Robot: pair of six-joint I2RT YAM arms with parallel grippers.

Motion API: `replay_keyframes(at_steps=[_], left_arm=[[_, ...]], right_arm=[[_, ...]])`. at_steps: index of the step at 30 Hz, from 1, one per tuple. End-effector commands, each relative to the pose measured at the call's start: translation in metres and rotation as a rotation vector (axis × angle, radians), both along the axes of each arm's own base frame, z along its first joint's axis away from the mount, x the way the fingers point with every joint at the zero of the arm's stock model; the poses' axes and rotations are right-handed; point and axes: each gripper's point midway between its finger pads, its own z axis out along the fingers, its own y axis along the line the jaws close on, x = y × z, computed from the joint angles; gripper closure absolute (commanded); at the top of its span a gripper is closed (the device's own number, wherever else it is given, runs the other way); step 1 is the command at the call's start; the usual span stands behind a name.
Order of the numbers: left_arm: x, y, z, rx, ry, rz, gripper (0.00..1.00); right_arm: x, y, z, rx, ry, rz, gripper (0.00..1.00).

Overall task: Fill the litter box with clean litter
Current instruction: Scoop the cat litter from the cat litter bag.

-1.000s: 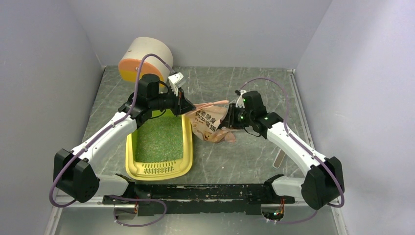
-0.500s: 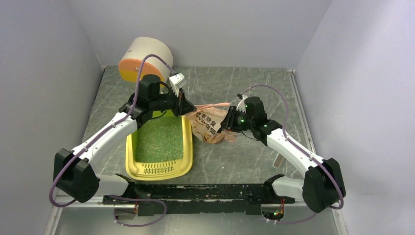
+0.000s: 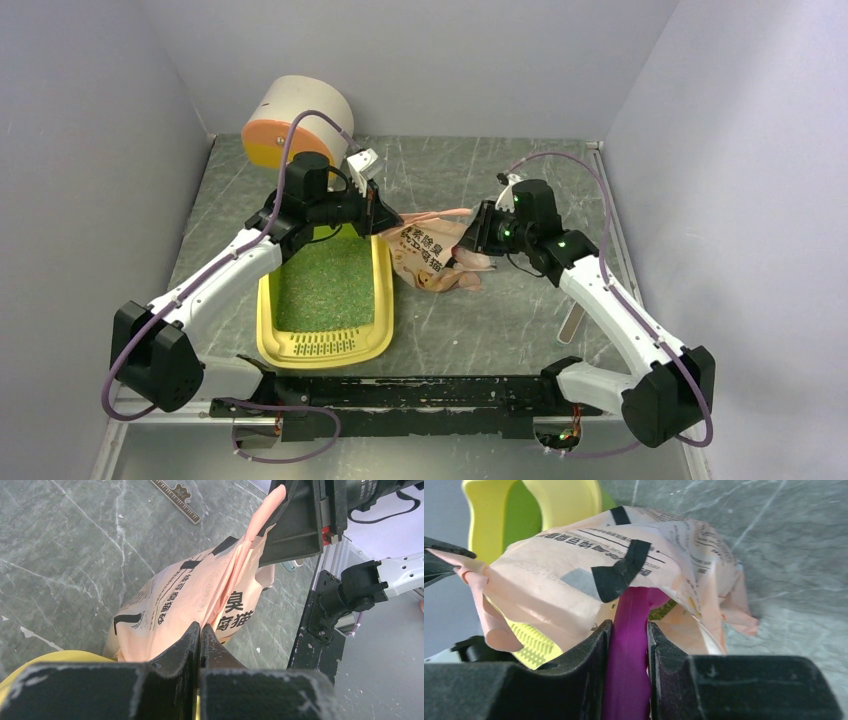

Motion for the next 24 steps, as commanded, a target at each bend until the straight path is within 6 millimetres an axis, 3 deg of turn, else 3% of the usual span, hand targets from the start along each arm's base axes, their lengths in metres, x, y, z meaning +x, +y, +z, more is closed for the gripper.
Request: replay_keyframes(at_steps=[1, 3, 6, 14, 24], left_arm=[[-0.002, -0.007, 0.01, -0.034, -0.018, -0.021, 0.95], [-0.002, -0.007, 0.009, -0.032, -0.015, -0.022, 0.95], [-0.002, -0.007, 0.01, -0.025, -0.019, -0.018, 0.95], [-0.003, -0.005, 0.008, -0.017, -0.012, -0.006, 0.95], [0.0, -0.008, 0.006, -0.015, -0.005, -0.008, 0.95]], right_arm=[[-0.004, -0.028, -0.014, -0.199, 0.016, -0.04, 1.0], [-0.005, -0.025, -0.026, -0.215, 0.033, -0.031, 1.0], [-0.008, 0.0, -0.035, -0.115, 0.064, 0.054, 1.0], [-0.009, 0.045, -0.025, 0.156, 0.067, 0.164, 1.0], [-0.016, 0.042, 0.01, 0.366, 0.013, 0.151, 1.0]])
